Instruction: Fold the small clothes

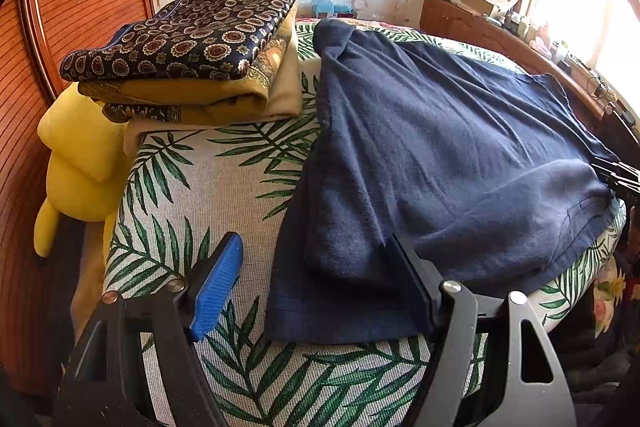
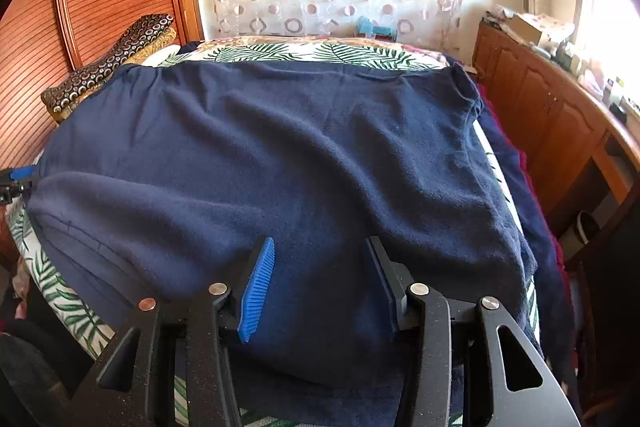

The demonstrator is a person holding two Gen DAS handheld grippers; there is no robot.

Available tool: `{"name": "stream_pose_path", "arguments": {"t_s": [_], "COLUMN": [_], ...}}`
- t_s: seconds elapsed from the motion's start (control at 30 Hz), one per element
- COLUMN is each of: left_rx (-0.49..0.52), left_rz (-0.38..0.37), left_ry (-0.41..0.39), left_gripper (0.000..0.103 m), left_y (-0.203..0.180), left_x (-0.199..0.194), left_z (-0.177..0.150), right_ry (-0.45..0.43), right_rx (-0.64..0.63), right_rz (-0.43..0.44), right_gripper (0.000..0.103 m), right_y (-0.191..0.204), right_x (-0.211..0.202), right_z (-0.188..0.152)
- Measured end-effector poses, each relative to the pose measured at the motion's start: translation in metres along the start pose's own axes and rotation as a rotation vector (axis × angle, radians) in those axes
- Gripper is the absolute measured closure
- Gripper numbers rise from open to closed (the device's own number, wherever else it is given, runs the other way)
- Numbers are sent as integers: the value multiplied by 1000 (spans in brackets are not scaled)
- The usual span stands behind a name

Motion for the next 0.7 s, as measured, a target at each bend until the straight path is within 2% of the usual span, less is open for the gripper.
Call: {"name": "stream_pose_path", "arguments": {"t_s": [0.1,0.23,0.67,0.7], "left_rx": [3,2,16,20], "left_rz": [4,4,-6,-13], "left_ry": [-2,-4,-11,-12], "left_gripper": [28,28,28,32], "left_y": [0,-1,-3,-5], "left_x": [1,1,0,-1], "left_z": [1,1,-2,-3], "right_ry": [-4,0,-7,-10], "right_rx": [-17,-8,36,42], "right_rz": [-12,-10,-20,-23], "right_gripper": [52,42,32,32], "right_y": [3,6,5,5], "right_x": [1,-1,-18,-20], "right_z": [2,0,-9,-11]}}
Point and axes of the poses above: each gripper's, at about its wrist camera, not at the fingertips, and x roughly the way its jaws point, y to its left, z to its top, the point moved 3 cm from there along x, roughly the way its jaws point, and after that the axes turned 15 degrees about -x, right-handed, at the moved point
